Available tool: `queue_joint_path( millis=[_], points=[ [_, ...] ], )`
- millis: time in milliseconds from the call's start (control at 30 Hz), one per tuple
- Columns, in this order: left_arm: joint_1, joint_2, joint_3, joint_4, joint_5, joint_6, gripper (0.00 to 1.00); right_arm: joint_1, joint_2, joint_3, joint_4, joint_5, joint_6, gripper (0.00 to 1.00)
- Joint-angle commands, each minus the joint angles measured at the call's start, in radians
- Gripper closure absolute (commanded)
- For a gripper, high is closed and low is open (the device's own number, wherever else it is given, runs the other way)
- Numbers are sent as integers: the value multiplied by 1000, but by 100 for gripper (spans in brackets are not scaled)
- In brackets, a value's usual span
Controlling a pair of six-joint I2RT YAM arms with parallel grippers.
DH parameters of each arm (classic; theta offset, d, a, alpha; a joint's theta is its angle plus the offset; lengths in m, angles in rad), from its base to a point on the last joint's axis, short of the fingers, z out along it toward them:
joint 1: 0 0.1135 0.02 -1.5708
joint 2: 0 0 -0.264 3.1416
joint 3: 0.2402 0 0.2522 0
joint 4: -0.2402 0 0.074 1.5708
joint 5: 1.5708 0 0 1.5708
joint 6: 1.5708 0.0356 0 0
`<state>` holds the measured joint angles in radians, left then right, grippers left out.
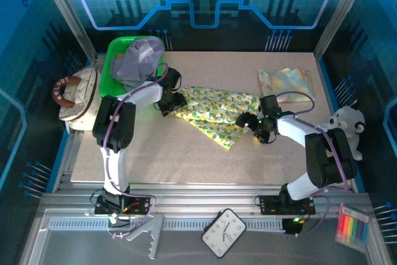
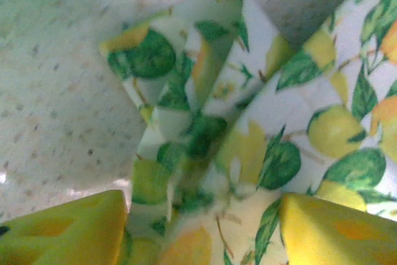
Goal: Fold and stack the skirts
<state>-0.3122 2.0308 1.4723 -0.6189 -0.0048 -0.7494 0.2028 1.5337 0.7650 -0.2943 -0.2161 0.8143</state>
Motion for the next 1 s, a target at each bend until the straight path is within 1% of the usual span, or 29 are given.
queue_joint_path(
  millis=[0,33,133,167,200,267,333,367,433,500,600,667,700,733,767,800,833,867,900,933,967],
  points=[
    [5,2,14,-19,41,-20,57,25,46,25,144,-46,-27,6],
    [5,-24,0,-12,44,-23,66,26,58,30,155,-41,-30,9],
    [3,-120,-51,-29,37,-32,94,24,110,69,162,-37,-68,24],
    [0,-161,-82,-30,36,-38,100,23,129,95,145,-33,-94,28],
    [-4,-197,-110,-35,35,-48,100,22,145,109,127,-30,-118,31],
    [-15,-286,-181,-46,47,-76,100,19,173,183,81,-29,-186,47],
    [-34,-374,-225,-53,54,-99,100,17,190,230,37,-10,-245,61],
    [-47,-416,-236,-59,50,-107,100,15,197,250,17,0,-277,66],
    [-66,-468,-236,-76,43,-123,100,5,208,282,-12,1,-326,72],
    [-70,-476,-213,-84,54,-128,100,-10,220,309,-22,-6,-360,75],
    [-60,-403,-122,-96,34,-81,100,-33,242,354,-36,-10,-408,75],
    [-41,-305,-15,-100,8,-24,100,-44,263,392,-60,-11,-434,73],
    [-31,-260,41,-107,-6,-6,100,-46,270,410,-81,-6,-438,70],
    [-15,-194,107,-118,-5,8,92,-45,271,423,-100,12,-436,64],
    [-2,-133,181,-142,-3,12,82,-42,260,421,-107,27,-427,56],
    [8,-83,241,-172,-2,15,79,-40,245,412,-108,41,-413,50],
    [16,-38,300,-206,0,16,73,-39,225,397,-114,53,-395,42],
    [18,-15,327,-224,4,16,62,-40,208,385,-123,61,-380,37],
    [19,-8,335,-228,13,14,47,-40,182,366,-132,67,-363,30],
    [18,-21,313,-215,27,9,36,-40,156,340,-134,68,-340,24],
    [18,-44,278,-194,45,8,26,-40,133,317,-135,65,-325,21]
  ],
)
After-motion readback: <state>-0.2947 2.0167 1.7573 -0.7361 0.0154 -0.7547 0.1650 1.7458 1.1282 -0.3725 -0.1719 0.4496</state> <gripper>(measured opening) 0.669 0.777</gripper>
